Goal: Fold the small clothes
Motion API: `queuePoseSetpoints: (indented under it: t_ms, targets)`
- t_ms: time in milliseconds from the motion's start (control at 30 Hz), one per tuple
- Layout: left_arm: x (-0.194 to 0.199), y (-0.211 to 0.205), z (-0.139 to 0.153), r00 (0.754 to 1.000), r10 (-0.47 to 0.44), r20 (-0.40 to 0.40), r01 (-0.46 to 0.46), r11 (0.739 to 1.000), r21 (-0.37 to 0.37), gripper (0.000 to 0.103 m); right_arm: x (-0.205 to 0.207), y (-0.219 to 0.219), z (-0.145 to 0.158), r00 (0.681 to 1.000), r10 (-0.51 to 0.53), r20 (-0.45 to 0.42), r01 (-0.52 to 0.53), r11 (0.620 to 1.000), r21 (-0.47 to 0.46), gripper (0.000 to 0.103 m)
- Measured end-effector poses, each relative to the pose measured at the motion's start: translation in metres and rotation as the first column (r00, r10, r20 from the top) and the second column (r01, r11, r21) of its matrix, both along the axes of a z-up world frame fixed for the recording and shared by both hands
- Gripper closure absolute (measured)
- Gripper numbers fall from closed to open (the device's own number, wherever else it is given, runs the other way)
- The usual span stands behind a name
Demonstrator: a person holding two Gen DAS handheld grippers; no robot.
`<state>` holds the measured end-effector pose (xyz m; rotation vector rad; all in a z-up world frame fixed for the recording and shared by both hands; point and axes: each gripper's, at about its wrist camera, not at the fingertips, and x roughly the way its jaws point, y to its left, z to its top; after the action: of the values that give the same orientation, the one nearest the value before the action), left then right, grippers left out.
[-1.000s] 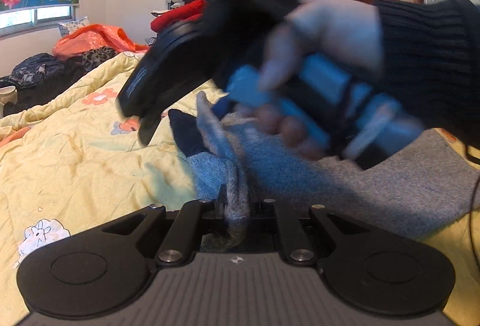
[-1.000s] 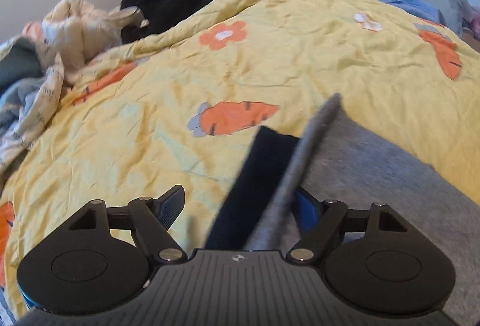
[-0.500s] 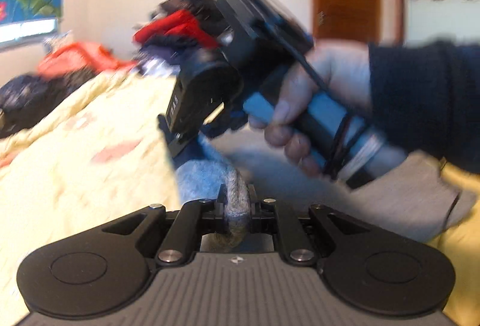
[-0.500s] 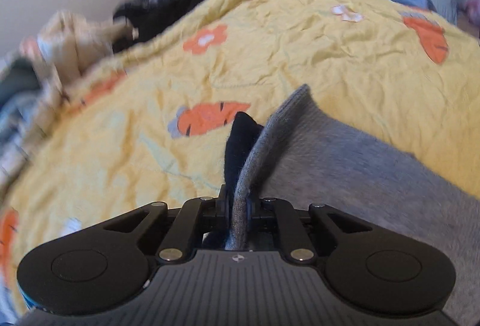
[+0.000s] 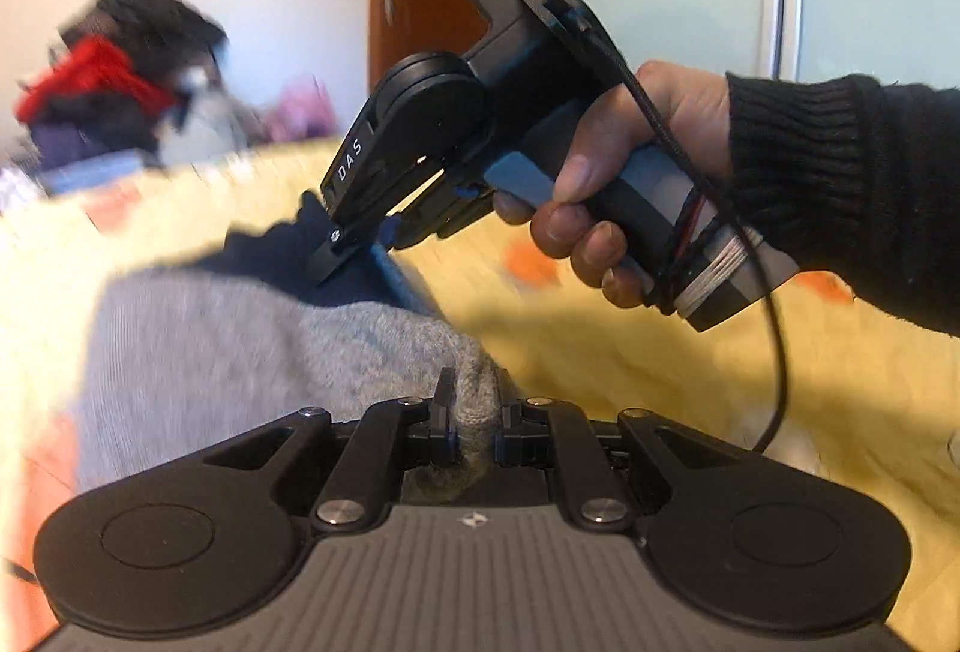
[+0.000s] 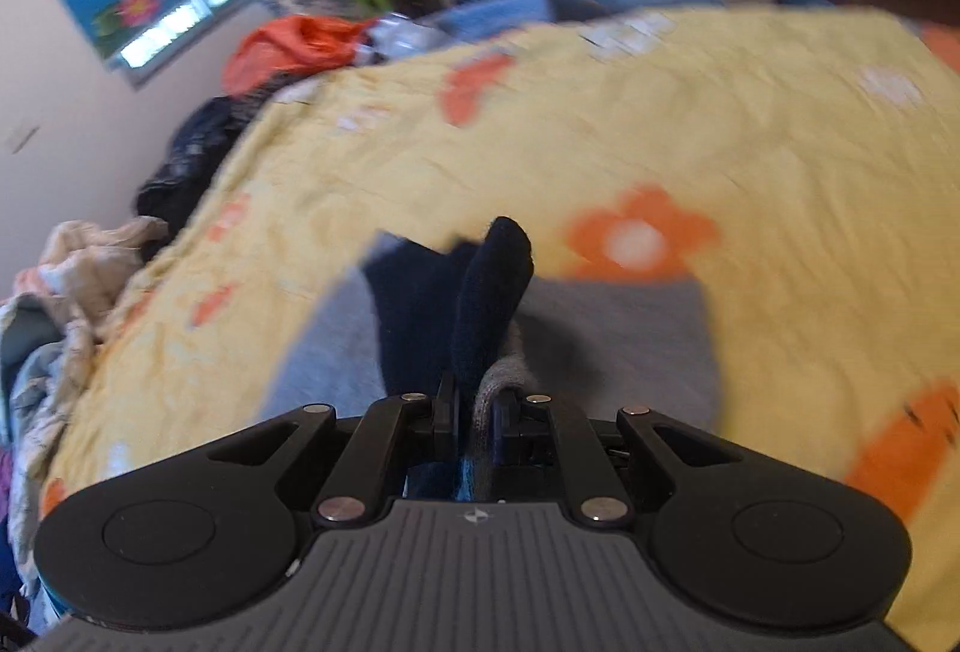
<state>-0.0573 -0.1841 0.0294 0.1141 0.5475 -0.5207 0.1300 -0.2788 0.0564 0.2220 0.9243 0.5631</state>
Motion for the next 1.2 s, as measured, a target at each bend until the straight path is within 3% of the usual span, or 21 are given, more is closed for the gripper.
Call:
queuePoseSetpoints:
  t_ms: [100,267,400,433,500,633,667,733,767,833,867,933,1000,1033,1067,1100,1133,1200]
  targets:
    - [0.0,-0.01,-0.01,0.999,-0.025,-0.024,0.026,0.999,0.039,0.093,-0.006,-0.019,-0.033,0.999,-0.033,-0.03,0.035,0.996,0.079,0.088]
    - [-0.002,-0.03,-0.015,0.999,-0.025,-0.024,0.027,0.996,0.091,0.093,-0.002,-0.022,-0.035,0.999,-0.045,-0.029,0.05,0.978,0.202,0.064]
    - [-0.009,-0.038,-0.022,0.999,-0.041,0.001,0.04,0.99,0.136,0.093,0.018,-0.019,-0.039,0.995,-0.078,-0.057,0.088,0.973,0.215,0.058]
    - [-0.009,-0.04,-0.022,0.999,-0.041,0.002,0.04,0.99,0.135,0.093,0.021,-0.02,-0.041,0.994,-0.098,-0.052,0.107,0.97,0.219,0.059]
    - [-0.01,-0.037,-0.02,0.999,-0.043,0.0,0.043,0.991,0.13,0.093,0.026,-0.026,-0.042,0.992,-0.111,-0.057,0.122,0.966,0.227,0.086]
    - [-0.004,-0.03,-0.017,0.999,-0.048,-0.01,0.049,0.991,0.121,0.093,0.009,-0.027,-0.019,0.995,-0.077,0.058,0.064,0.977,0.206,0.091]
    - [-0.004,-0.031,-0.017,0.999,-0.048,-0.008,0.049,0.991,0.123,0.093,0.011,-0.033,-0.021,0.994,-0.083,0.065,0.069,0.979,0.193,0.092]
    - [-0.003,-0.03,-0.018,0.999,-0.052,0.001,0.052,0.99,0.131,0.093,0.024,-0.044,-0.039,0.989,-0.147,-0.017,0.148,0.977,0.155,0.092]
    - [-0.004,-0.029,-0.018,0.999,-0.054,0.001,0.054,0.99,0.128,0.093,0.024,-0.048,-0.043,0.986,-0.161,-0.03,0.164,0.97,0.182,0.092]
    - [-0.002,-0.026,-0.02,0.998,-0.06,0.0,0.06,0.992,0.114,0.093,0.016,-0.046,-0.036,0.99,-0.137,0.013,0.13,0.963,0.235,0.093]
    - [-0.001,-0.025,-0.02,0.998,-0.063,-0.001,0.063,0.992,0.107,0.093,0.018,-0.045,-0.038,0.99,-0.14,0.018,0.133,0.967,0.217,0.094]
    - [-0.001,-0.017,-0.013,0.998,-0.064,-0.008,0.064,0.995,0.077,0.092,0.027,-0.045,-0.055,0.982,-0.186,-0.025,0.188,0.971,0.151,0.089]
    - [-0.006,-0.003,-0.001,0.997,-0.075,-0.008,0.075,0.997,0.025,0.091,0.023,-0.054,-0.059,0.976,-0.213,-0.045,0.218,0.951,0.217,0.07]
    - [-0.011,0.008,0.006,0.997,-0.077,0.008,0.078,0.997,-0.002,0.087,0.019,-0.059,-0.057,0.973,-0.224,-0.061,0.233,0.939,0.253,0.063]
    - [-0.016,0.022,0.013,0.997,-0.07,0.028,0.071,0.997,-0.029,0.082,0.013,-0.063,-0.052,0.972,-0.228,-0.062,0.236,0.931,0.279,0.042]
    - [-0.02,0.037,0.02,0.997,-0.058,0.043,0.06,0.997,-0.055,0.065,0.004,-0.067,-0.045,0.97,-0.24,-0.037,0.24,0.925,0.295,0.022]
    - [-0.023,0.055,0.027,0.998,-0.036,0.055,0.041,0.996,-0.081,0.037,-0.006,-0.072,-0.037,0.966,-0.26,0.006,0.246,0.92,0.305,0.016]
    - [-0.025,0.091,0.04,0.996,0.039,0.086,-0.026,0.989,-0.143,0.015,-0.019,-0.084,-0.027,0.956,-0.29,0.052,0.26,0.914,0.311,0.012]
